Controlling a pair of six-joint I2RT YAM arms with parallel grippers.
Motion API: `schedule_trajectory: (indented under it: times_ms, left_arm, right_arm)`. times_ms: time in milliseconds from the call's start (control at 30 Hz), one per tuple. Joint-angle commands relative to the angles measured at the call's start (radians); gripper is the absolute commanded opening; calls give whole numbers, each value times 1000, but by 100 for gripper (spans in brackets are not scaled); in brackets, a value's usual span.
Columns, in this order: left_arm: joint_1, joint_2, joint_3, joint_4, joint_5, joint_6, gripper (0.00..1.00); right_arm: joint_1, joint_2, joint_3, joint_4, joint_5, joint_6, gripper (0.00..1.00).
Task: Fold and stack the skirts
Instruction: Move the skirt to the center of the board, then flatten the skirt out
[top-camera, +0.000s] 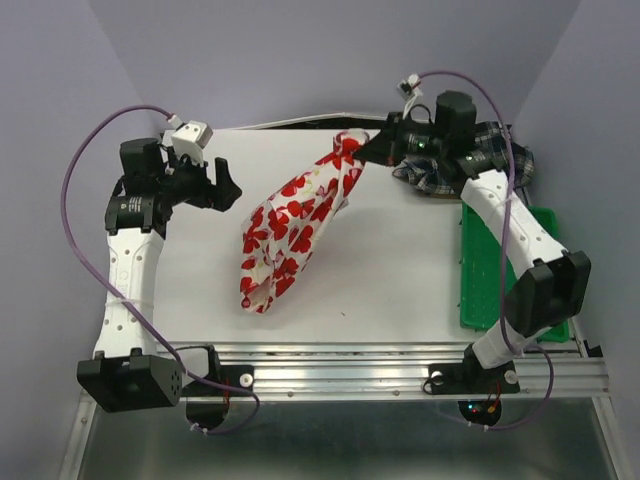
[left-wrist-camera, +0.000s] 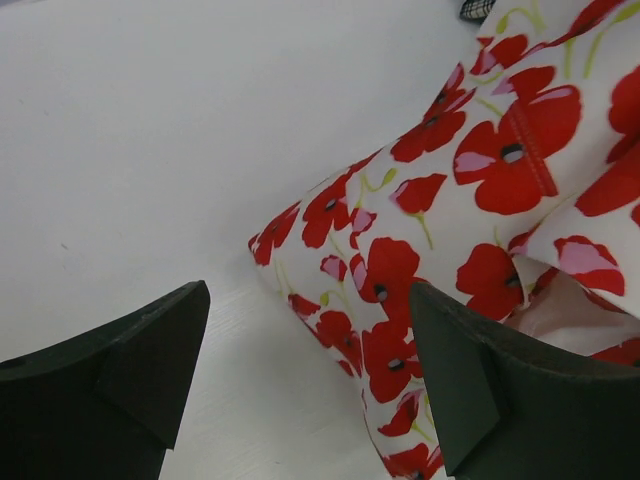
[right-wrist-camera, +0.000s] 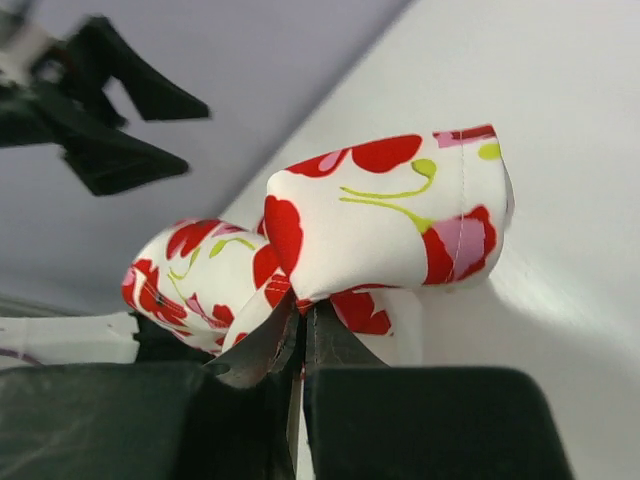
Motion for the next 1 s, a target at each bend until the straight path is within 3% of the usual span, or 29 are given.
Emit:
schedule_trajectory:
  times_ms: [0, 100, 133, 167, 233, 333, 533, 700, 767, 967]
  left_arm:
    - [2, -17, -85, 12, 7, 108, 92]
    - [2, -5, -166, 18, -47, 186, 91]
    - [2, 1, -186, 18, -70, 205, 90]
    - [0, 13, -221, 19, -81, 220, 89]
    - [-7, 32, -255, 0, -99, 273, 87]
    - [-33, 33, -283, -45, -122, 368, 83]
    - [-139, -34, -420, -106, -222, 501, 78]
    - [-274, -59, -516, -117, -251, 525, 74]
    - [-316, -65, -536, -119, -256, 539, 73]
    - [-342, -74, -582, -97, -316, 548, 68]
  right_arm:
    - [-1, 19, -231, -4, 89, -220, 4]
    - [-1, 88, -415, -41, 175, -352, 21]
    - [-1, 116, -437, -73, 216, -377, 42]
    - [-1, 145, -443, -104, 239, -405, 51]
    - [-13, 211, -407, -183, 275, -436, 58]
    - [-13, 178, -379, -226, 276, -437, 68]
    - [19, 58, -327, -322, 327, -442, 68]
    - [210, 15, -376, -389, 327, -494, 63]
    - [307, 27, -391, -379, 350, -476, 62]
    - [389, 105, -405, -265, 364, -364, 57]
